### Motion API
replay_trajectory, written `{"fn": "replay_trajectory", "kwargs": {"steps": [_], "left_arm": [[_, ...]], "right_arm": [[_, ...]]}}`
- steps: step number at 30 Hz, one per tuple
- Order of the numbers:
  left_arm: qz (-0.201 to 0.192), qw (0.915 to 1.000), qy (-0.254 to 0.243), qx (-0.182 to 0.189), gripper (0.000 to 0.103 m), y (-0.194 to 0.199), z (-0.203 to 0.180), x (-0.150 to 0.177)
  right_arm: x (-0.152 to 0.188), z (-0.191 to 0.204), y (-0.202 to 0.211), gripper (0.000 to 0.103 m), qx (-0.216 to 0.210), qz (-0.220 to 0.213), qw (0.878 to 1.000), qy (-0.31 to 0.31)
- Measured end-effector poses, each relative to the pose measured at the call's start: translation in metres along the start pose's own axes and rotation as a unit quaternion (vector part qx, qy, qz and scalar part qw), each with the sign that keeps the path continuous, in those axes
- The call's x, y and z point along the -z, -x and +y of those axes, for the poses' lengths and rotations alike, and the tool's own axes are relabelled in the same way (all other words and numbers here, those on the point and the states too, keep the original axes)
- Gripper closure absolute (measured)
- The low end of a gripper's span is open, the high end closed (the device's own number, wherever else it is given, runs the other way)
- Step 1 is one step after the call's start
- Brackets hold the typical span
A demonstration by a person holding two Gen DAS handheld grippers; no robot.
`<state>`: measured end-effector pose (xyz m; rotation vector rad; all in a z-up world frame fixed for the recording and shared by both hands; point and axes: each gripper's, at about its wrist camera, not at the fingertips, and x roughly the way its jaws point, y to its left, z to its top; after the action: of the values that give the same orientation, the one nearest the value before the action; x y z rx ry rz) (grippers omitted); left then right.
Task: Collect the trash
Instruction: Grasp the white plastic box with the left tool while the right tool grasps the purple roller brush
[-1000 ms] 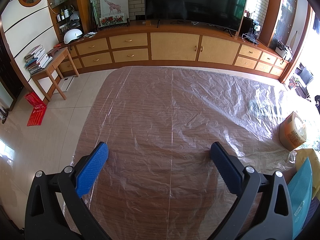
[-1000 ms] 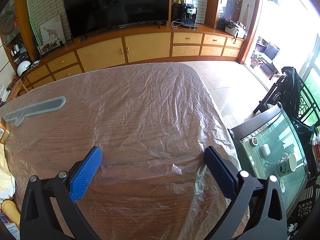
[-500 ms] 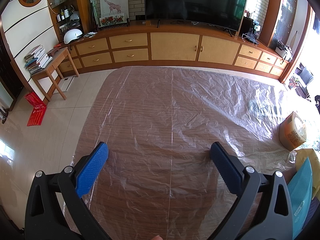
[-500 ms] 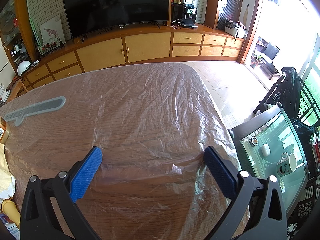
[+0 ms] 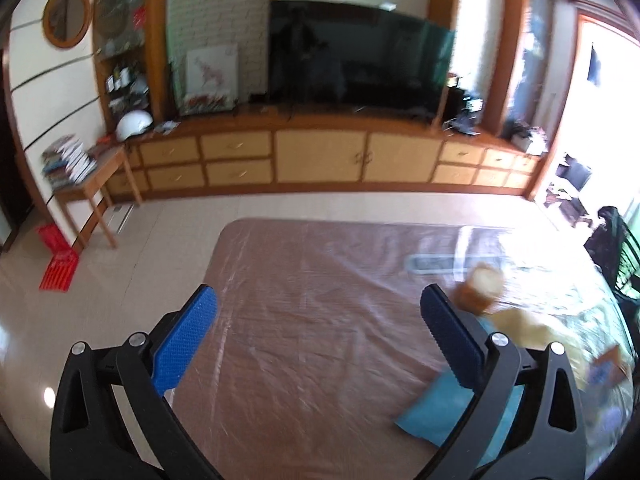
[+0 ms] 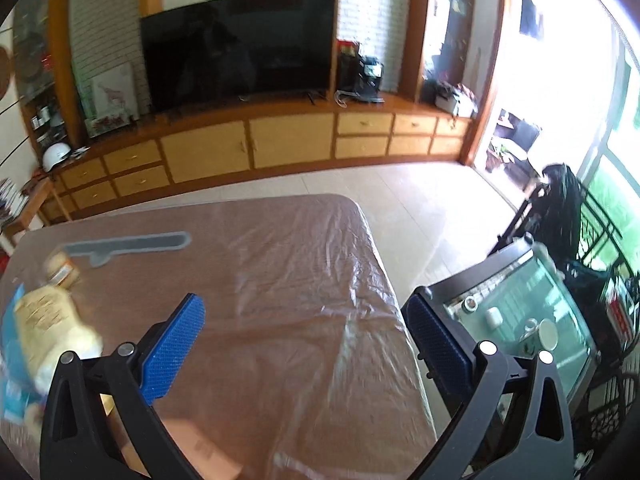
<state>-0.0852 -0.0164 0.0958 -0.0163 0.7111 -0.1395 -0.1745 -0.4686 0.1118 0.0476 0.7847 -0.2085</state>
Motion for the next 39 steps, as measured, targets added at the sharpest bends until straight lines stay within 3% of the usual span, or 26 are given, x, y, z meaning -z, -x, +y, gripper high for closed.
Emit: {"fn": "replay_trajectory", "kwargs": {"steps": [3,7,14,23,33,39], "left_arm": [[-0.014,0.9983,-0.033,0.046,0.002,0.040,-0.029,0.015],[-0.001,0.9925,-0.063,0.105,0.002,0.080,-0.071,0.040],[0.043,0.9842,-0.072,0.156,0.002,0.093,-0.134,0.085],[0.071,0.9827,-0.098,0.140,0.003,0.067,-0.164,0.098],[0.107,0.9796,-0.072,0.154,0.045,0.050,-0.153,0.108],[0.120,0.9779,-0.050,0.164,0.061,0.047,-0.141,0.111]], "right_arm": [[0.018,0.012,0.041,0.004,-0.028,-0.007,0.999,0.018],[0.058,0.026,0.066,0.004,-0.058,0.026,0.998,0.011],[0.129,0.054,0.075,0.004,-0.065,0.096,0.992,-0.046],[0.159,0.095,0.066,0.004,-0.048,0.104,0.993,-0.037],[0.165,0.097,0.058,0.004,-0.046,0.108,0.990,-0.076],[0.166,0.090,0.055,0.004,-0.058,0.112,0.986,-0.113]]}}
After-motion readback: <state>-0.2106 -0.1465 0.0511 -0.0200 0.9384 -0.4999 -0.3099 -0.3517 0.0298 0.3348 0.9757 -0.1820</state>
